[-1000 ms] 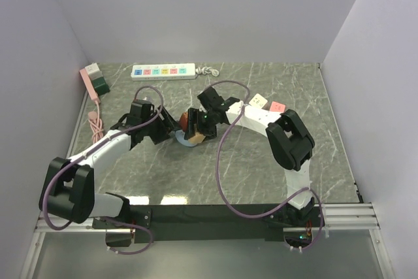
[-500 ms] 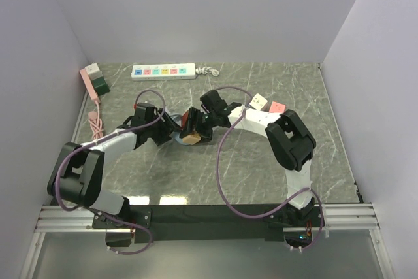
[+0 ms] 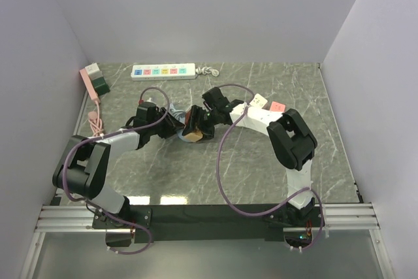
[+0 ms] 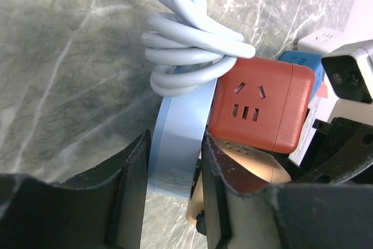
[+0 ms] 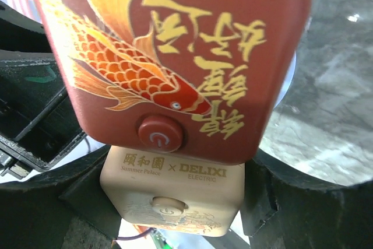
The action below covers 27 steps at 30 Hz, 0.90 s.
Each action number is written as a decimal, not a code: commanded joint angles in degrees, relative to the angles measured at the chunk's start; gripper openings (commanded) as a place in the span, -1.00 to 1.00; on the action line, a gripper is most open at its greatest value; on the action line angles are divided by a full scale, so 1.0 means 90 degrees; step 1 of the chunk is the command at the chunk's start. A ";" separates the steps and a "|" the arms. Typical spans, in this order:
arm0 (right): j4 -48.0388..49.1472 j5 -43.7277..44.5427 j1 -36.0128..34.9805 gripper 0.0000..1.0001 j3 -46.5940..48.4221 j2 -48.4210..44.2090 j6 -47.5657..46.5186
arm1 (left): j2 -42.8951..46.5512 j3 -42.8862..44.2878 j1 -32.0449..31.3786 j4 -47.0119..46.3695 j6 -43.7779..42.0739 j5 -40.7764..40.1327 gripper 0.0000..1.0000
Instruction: Pull the plug off the socket
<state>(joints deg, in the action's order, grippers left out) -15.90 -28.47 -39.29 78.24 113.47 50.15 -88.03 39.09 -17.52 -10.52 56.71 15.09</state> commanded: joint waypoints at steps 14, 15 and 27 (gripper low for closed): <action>-0.3944 0.0009 0.0566 -1.00 0.2263 -0.0557 -0.3208 | -0.0248 0.0119 -0.0026 0.1111 -0.0988 -0.1101 -0.99; -0.3965 -0.0088 0.0586 -1.00 0.2332 -0.0538 -0.3277 | -0.0258 0.0110 -0.0026 0.1091 -0.0988 -0.1101 -0.99; -0.3547 0.1060 0.1278 -1.00 0.1963 -0.0996 -0.2841 | -0.0278 0.0198 -0.0026 0.1023 -0.0862 -0.0974 -0.99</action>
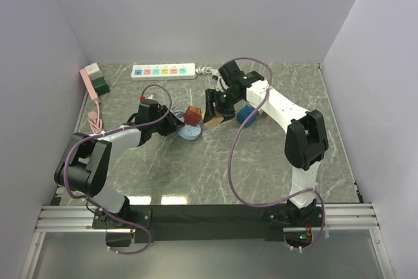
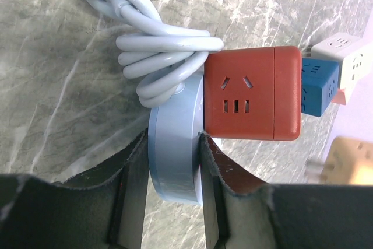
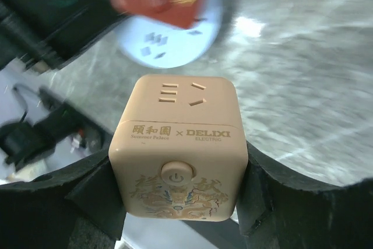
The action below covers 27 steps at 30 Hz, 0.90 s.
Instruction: Pull the plug off the socket
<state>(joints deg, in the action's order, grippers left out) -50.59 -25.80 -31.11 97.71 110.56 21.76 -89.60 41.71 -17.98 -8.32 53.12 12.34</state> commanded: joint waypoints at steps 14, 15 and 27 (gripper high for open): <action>0.0270 0.2857 0.1748 -1.00 0.1846 0.1708 0.0981 | 0.0073 0.0287 0.0015 0.0690 -0.0434 0.0083 -0.99; 0.0221 0.2857 0.1787 -1.00 0.1945 0.1903 0.0971 | 0.0044 0.0326 0.0015 0.0690 -0.0453 0.0191 -0.99; 0.0347 0.3345 0.1934 0.77 0.0385 0.0481 0.0805 | -0.0249 0.0726 -0.0112 0.0797 -0.0717 0.0650 -0.99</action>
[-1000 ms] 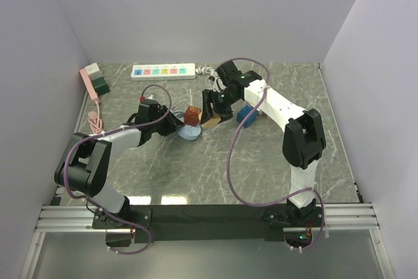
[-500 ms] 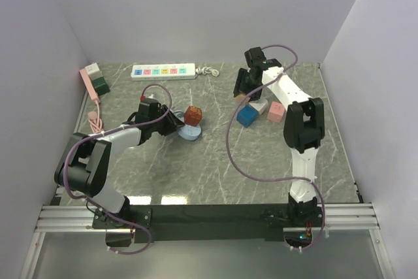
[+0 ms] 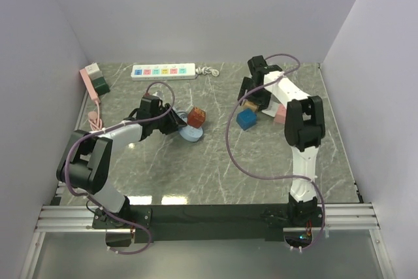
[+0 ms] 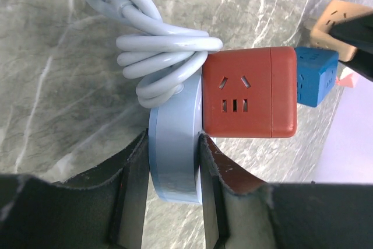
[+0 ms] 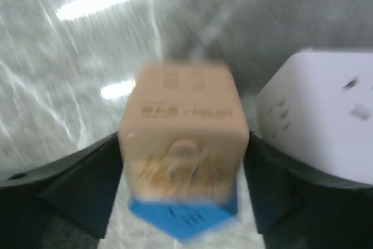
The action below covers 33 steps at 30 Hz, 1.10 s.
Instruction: Pull the plug off the socket
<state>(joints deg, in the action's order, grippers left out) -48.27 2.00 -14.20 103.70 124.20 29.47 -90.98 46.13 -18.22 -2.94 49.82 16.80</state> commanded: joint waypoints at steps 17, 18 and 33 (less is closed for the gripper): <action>0.1330 -0.2673 -0.1253 0.95 -0.0887 -0.1779 0.0425 | -0.0253 0.0509 -0.0154 0.0287 -0.0380 0.0184 -0.99; 0.1388 -0.2741 -0.1351 0.96 -0.0907 -0.1721 0.0504 | -0.0233 0.0519 -0.0154 0.0297 -0.0370 0.0165 -0.99; 0.1183 -0.2497 -0.1987 0.98 -0.0546 -0.0637 0.1754 | 0.0050 0.0441 -0.0271 0.0258 -0.0145 -0.0011 -0.99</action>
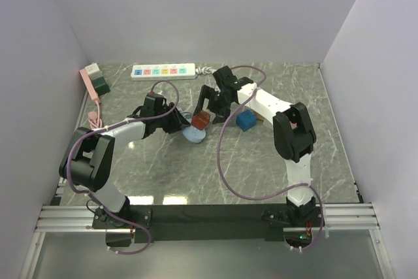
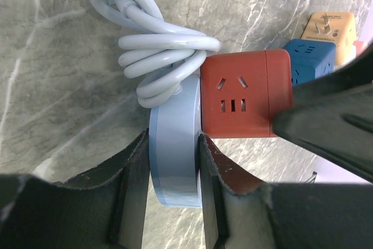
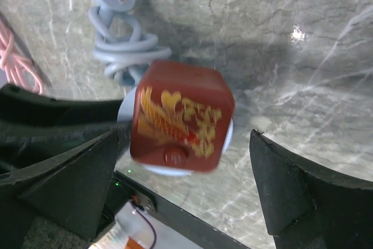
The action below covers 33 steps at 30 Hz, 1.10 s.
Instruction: Pull the plug off the socket
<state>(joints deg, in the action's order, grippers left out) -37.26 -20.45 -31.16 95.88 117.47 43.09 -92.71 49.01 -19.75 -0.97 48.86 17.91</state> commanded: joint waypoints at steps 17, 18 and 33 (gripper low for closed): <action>-0.0127 -0.1173 -0.0084 -1.00 0.0596 0.0493 -0.0519 | 0.0223 -0.0065 -0.0228 0.0059 -0.0048 -0.0437 -0.99; -0.0331 -0.1282 0.0072 -1.00 0.0791 0.0512 -0.0714 | 0.0184 -0.0094 -0.0218 0.0079 -0.0077 -0.0505 -0.99; -0.1936 -0.1958 0.0923 -1.00 0.1849 0.0513 -0.2475 | -0.0139 -0.0124 -0.0218 0.0206 -0.0175 -0.0516 -0.99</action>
<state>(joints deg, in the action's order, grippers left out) -53.67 -36.62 -25.56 112.07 128.40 23.14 -92.40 48.60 -23.44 -7.81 50.33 17.93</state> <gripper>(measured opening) 0.668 0.380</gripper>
